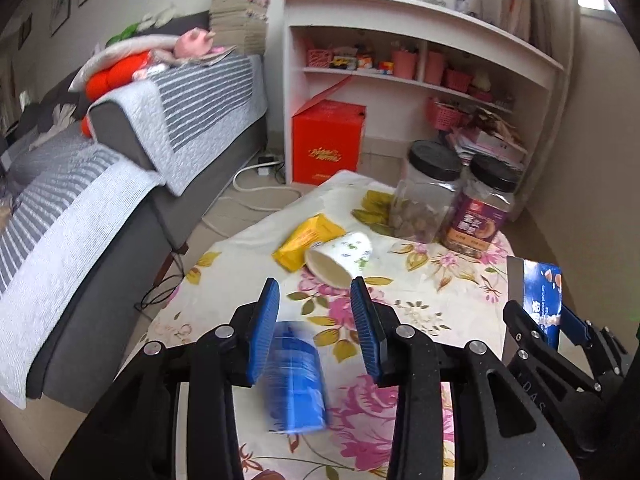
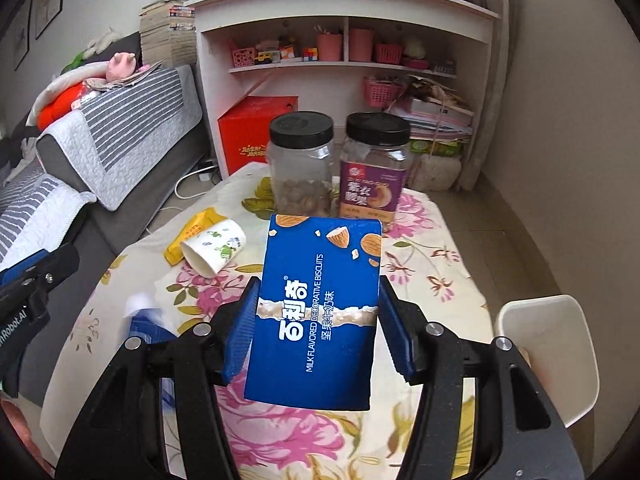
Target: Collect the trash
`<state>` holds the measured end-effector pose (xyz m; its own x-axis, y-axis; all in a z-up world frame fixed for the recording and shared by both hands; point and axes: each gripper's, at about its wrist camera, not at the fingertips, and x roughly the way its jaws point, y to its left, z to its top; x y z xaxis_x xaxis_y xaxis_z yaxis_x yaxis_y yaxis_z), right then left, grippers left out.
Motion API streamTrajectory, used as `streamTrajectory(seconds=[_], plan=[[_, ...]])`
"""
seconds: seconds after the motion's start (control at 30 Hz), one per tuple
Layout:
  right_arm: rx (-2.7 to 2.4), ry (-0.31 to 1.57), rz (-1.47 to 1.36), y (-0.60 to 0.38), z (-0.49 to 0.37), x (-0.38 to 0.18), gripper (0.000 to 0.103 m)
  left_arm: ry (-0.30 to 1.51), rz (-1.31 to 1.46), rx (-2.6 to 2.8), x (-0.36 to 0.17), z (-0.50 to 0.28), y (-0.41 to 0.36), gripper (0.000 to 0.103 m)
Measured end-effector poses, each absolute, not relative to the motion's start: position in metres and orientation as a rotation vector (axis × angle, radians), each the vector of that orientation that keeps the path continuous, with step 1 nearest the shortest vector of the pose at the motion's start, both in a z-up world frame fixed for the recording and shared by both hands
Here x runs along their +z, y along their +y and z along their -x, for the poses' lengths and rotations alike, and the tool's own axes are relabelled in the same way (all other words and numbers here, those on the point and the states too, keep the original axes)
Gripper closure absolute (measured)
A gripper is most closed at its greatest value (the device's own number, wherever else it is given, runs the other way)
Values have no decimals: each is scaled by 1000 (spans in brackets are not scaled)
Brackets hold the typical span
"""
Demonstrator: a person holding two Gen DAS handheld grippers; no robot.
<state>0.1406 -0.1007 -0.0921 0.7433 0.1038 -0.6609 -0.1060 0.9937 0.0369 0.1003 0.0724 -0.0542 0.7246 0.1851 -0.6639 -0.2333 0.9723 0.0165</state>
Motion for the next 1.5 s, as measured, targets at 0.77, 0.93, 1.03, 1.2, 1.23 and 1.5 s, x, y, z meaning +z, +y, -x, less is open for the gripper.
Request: streamTrajectory(seconds=[0.77,0.93,1.03,1.2,1.23,1.5], plan=[[119,787,-11,-129,-135,-95,47,1333,437,329,-183,-139,155,24],[128,794,-4,-124,-136,-98,47,1332,644,365,-198,-137,165,19],[134,798,18,-122,-134,-100,47,1345,654,398,-206,-139,166,20],[132,799,30,-123,-134,-101,47,1324,612,380,-203,-139,167,39],[134,800,25,-123,-134,-101,47,1310,595,368,-200,-139,166,41],[130,779,31,-124,-131,-96,47,1183,479,226,-162,-142,137,45]])
